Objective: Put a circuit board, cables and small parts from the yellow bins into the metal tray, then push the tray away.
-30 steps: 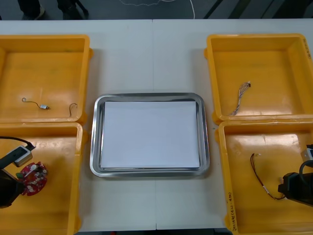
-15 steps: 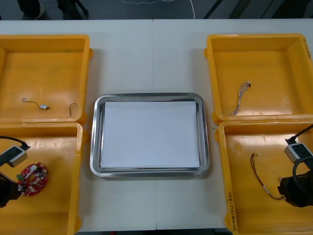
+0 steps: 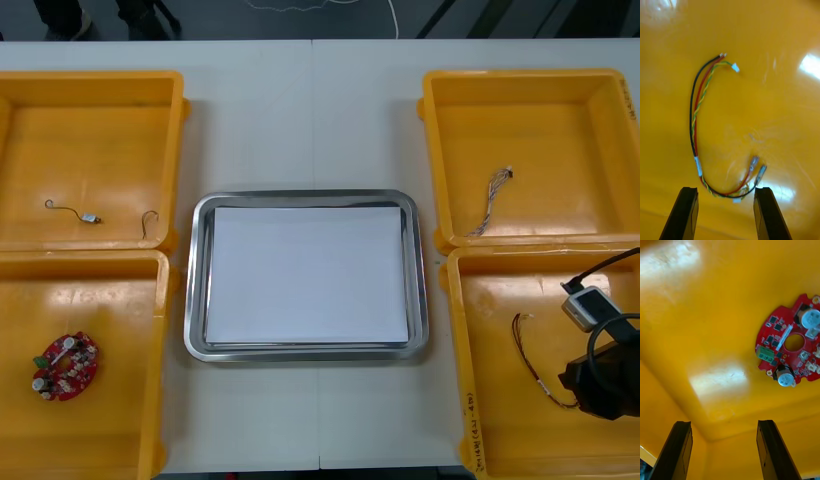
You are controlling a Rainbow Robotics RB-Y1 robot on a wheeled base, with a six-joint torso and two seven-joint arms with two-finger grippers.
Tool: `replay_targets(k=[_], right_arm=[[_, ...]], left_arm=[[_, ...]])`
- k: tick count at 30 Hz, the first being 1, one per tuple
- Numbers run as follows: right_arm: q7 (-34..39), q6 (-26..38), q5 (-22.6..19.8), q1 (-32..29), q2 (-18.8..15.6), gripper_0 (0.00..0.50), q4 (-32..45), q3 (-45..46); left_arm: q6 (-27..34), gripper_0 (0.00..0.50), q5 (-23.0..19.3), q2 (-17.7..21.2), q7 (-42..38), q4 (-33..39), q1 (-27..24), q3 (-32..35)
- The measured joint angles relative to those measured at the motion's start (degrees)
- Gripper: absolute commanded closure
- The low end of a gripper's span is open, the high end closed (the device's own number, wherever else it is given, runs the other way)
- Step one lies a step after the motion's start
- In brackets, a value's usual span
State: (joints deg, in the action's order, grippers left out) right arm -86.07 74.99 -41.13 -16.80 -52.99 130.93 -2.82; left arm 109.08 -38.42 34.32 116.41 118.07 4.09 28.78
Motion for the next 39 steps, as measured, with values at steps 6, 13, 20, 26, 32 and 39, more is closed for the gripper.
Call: replay_targets(k=[6, 13, 20, 26, 32, 39], right_arm=[[0.0, -3.7, 2.1, 1.6, 0.0, 0.071, -1.8, -5.0], [-0.1, -6.4, 3.1, 2.0, 0.0, 0.072, -4.0, -8.8], [-0.7, -8.5, 3.2, 2.1, 0.0, 0.070, -6.8, -9.9], [-0.7, -9.6, 3.5, 2.1, 0.0, 0.071, -8.3, -10.4], [-0.7, -9.7, 3.5, 2.1, 0.0, 0.074, -8.3, -10.4], [-0.7, -10.6, 3.5, 2.1, 0.0, 0.188, -8.9, -10.4]], left_arm=[[0.0, 0.000, 0.5, 0.0, -27.9, 0.0, -1.8, 0.1], [-0.1, 0.000, 2.1, 0.0, -49.4, 0.0, -2.9, 0.1], [-3.0, 0.000, 3.1, 0.0, -49.7, -0.2, -2.9, -0.9], [-6.1, 0.000, 3.5, 0.0, -56.8, -2.0, -3.1, -3.8], [-7.6, 0.000, 3.9, -0.4, -68.3, -2.2, -3.1, -5.6], [-7.7, 0.000, 4.9, -3.1, -69.1, -2.2, -3.1, -5.6]])
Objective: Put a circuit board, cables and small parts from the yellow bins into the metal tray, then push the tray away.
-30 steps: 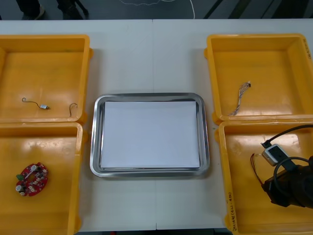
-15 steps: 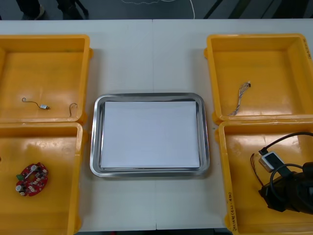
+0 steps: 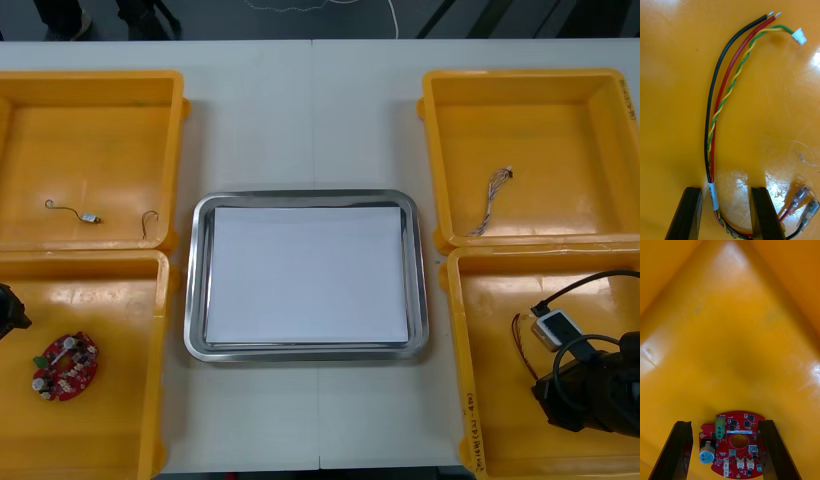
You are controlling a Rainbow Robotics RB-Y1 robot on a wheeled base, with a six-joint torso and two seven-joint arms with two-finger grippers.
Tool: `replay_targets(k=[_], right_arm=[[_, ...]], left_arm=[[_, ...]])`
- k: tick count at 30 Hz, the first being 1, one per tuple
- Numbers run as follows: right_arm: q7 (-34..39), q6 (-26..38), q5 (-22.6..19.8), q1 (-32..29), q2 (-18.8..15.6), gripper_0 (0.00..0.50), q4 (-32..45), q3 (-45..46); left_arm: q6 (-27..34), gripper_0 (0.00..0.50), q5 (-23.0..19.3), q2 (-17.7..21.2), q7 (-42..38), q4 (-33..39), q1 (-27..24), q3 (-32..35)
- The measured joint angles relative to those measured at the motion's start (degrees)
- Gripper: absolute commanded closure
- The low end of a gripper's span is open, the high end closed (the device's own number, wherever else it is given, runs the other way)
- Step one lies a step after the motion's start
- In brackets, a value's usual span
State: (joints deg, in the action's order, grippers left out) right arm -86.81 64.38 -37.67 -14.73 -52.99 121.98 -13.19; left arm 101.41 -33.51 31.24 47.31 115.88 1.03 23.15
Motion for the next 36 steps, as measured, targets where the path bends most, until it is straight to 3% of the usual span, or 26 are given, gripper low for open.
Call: replay_targets(k=[1, 5, 8, 20, 27, 32, 36], right_arm=[[0.0, -0.2, 0.0, 0.0, 0.0, 0.218, -0.1, 0.0], [0.0, -0.4, 0.0, 0.0, -0.1, 0.440, -0.2, 0.0], [0.0, -0.4, 0.0, 0.1, -0.2, 0.498, -0.3, 0.0], [0.0, 0.1, -1.3, 1.2, -0.3, 0.500, -0.4, 0.0], [0.0, 9.8, -6.4, 4.2, -0.3, 0.500, 2.3, 3.1], [0.4, 16.0, -7.4, 5.8, -0.3, 0.500, 5.8, 6.7], [5.7, 19.6, -8.1, 7.7, -0.3, 0.500, 8.0, 7.3]], left_arm=[[0.0, 0.000, 0.1, -0.2, 0.0, 0.0, 0.0, -0.1], [-0.3, 0.000, 0.3, -0.3, 0.0, 0.0, 0.0, -1.3], [-1.5, 0.000, 0.5, -0.3, 0.0, -0.1, 0.1, -2.4], [-4.8, 0.000, 0.8, -1.5, 0.0, -0.1, 1.7, -3.2], [-7.3, 0.000, 0.8, -1.5, 0.0, 0.0, 4.3, -3.2], [-9.3, 0.000, 0.8, -1.5, 0.0, 0.1, 6.1, -3.6], [-10.5, 0.000, 0.8, -1.5, 0.0, 0.1, 7.0, -4.4]])
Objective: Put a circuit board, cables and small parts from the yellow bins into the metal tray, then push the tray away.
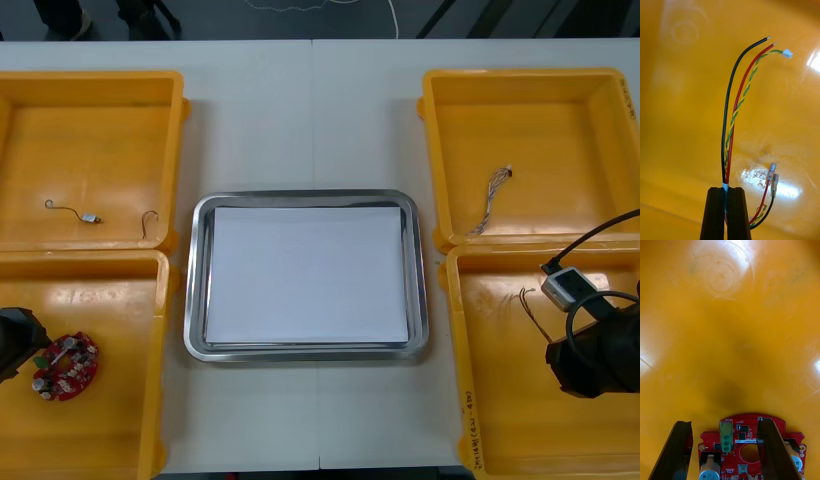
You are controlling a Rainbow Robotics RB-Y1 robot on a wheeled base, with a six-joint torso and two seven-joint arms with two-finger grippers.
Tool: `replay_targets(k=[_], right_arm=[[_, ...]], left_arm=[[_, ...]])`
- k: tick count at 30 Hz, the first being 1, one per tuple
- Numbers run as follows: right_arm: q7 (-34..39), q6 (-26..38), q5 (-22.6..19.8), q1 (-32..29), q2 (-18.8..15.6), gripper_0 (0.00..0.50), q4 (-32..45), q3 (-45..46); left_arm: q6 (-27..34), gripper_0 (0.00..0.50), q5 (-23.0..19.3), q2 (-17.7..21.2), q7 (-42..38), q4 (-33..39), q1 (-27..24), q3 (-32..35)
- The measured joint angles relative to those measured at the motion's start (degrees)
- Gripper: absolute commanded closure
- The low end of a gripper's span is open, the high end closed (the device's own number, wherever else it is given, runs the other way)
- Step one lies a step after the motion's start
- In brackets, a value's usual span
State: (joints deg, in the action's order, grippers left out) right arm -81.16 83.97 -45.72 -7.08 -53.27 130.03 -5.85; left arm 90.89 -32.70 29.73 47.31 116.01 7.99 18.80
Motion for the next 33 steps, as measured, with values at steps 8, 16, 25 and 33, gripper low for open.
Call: replay_targets(k=[8, 16, 25, 33], right_arm=[[8.4, 6.6, -2.2, 4.6, 0.0, 0.500, 3.5, 0.0], [18.4, 15.2, -4.8, 10.8, 1.1, 0.500, 4.3, 0.0], [18.7, 22.9, -5.7, 17.8, 5.9, 0.500, 4.5, 0.0], [21.8, 25.6, -5.9, 21.2, 9.8, 0.500, 4.6, 0.0]], left_arm=[[-2.3, 0.000, 0.0, 0.0, 0.0, 0.0, 1.2, -1.6], [-2.8, 0.000, 0.9, -0.8, 0.0, 0.0, 1.3, -1.9], [-2.8, 0.146, 1.1, -1.6, 0.1, 0.1, 1.3, -1.9], [-2.8, 0.500, 1.2, -1.6, 0.1, 0.1, 1.4, -1.9]])
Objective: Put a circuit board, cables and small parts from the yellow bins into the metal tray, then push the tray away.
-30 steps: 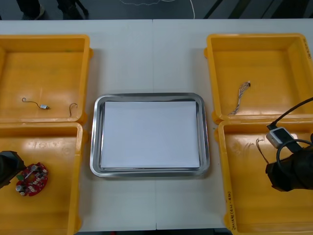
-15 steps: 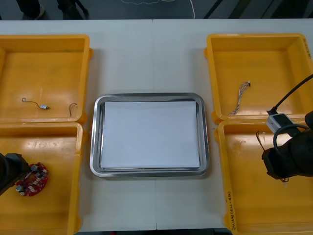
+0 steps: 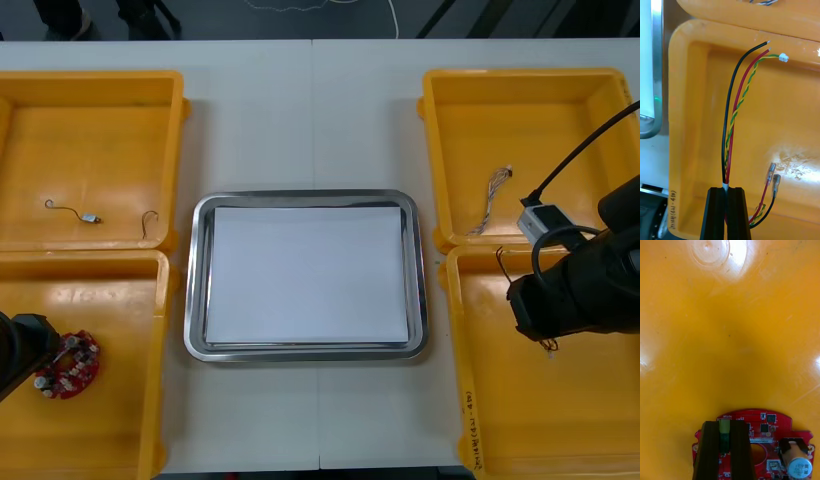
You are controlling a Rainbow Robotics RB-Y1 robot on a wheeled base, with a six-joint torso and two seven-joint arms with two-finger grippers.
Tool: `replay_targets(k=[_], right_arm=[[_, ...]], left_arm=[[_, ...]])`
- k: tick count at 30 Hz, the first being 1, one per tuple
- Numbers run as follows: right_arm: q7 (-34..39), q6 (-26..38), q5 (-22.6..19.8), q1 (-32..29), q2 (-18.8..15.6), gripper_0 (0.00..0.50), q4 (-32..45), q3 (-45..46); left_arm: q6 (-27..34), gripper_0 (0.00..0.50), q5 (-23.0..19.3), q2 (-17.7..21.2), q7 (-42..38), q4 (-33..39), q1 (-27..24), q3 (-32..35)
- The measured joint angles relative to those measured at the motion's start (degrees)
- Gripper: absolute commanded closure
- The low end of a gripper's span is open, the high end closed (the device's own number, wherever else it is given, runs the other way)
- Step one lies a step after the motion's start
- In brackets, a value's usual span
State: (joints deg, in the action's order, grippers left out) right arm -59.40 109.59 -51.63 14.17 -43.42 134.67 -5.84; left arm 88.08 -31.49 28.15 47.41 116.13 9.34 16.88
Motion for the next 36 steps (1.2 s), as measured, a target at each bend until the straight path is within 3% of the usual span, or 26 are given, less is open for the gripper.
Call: replay_targets(k=[12, 24, 36], right_arm=[[7.4, 0.1, 4.1, 3.8, 4.8, 0.500, 0.0, -3.3], [7.4, 0.1, 6.7, 4.6, 8.2, 0.500, 0.1, -3.9], [7.4, 0.2, 6.7, 4.6, 8.2, 0.500, 0.1, -3.9]], left_arm=[[1.2, 0.500, 0.3, 0.0, 1.0, 1.6, 0.0, 0.4], [11.1, 0.500, -0.5, 0.5, 2.1, 9.2, 0.0, 4.7], [21.1, 0.500, -7.9, 6.8, 2.2, 12.8, -2.2, 6.8]])
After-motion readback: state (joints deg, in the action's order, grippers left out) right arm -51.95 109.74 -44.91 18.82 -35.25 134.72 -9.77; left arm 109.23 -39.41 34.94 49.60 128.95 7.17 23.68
